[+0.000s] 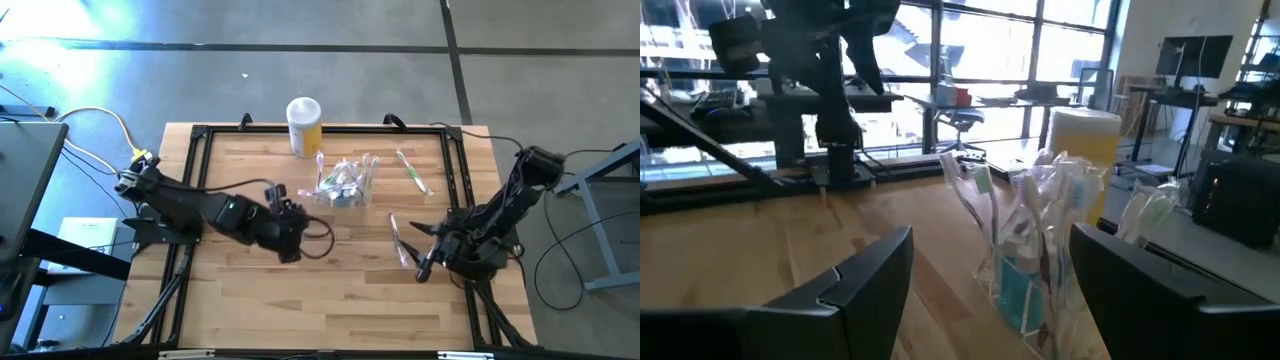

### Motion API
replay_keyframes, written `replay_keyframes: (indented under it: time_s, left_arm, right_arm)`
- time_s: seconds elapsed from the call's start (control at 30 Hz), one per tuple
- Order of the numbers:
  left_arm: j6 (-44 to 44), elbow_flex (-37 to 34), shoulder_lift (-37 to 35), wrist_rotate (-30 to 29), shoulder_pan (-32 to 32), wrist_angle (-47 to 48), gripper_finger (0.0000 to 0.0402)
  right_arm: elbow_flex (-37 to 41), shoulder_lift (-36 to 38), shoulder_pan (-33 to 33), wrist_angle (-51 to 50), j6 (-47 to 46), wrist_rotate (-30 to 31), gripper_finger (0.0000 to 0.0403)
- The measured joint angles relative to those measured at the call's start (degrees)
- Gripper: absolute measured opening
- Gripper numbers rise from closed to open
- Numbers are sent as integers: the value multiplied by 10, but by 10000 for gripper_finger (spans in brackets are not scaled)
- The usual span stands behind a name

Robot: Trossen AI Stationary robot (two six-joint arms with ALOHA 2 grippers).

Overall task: Pick & Place toothbrushing station
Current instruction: Put the purple toothbrush into the transparent organizer

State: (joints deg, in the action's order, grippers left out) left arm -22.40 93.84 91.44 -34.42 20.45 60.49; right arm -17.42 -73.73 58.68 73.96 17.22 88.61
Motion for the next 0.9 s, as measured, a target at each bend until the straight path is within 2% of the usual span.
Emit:
replay_keyframes:
  time_s: [0.33, 0.43, 0.57, 0.63, 0.77, 0.83, 0.9]
  left_arm:
    - [-103, -12, 0, -37, 69, 64, 187]
    - [-111, -24, 0, -37, 76, 70, 187]
    - [-111, -37, 0, -37, 77, 70, 187]
    - [-111, -38, 0, -37, 77, 70, 187]
    - [-106, -38, 0, -38, 77, 70, 187]
    - [-106, -38, 0, -38, 77, 70, 187]
    - [-105, -38, 0, -37, 77, 71, 187]
  right_arm:
    - [-98, 8, 41, -4, 140, 15, 262]
    - [-128, 16, 34, -52, 145, 14, 262]
    - [-165, 17, -6, -104, 152, -3, 262]
    - [-181, 17, -30, -112, 179, -70, 262]
    - [-209, 17, -87, -176, 173, -253, 262]
    - [-236, 17, -116, -267, 131, -296, 262]
    - [-274, 17, -152, -422, 36, -327, 262]
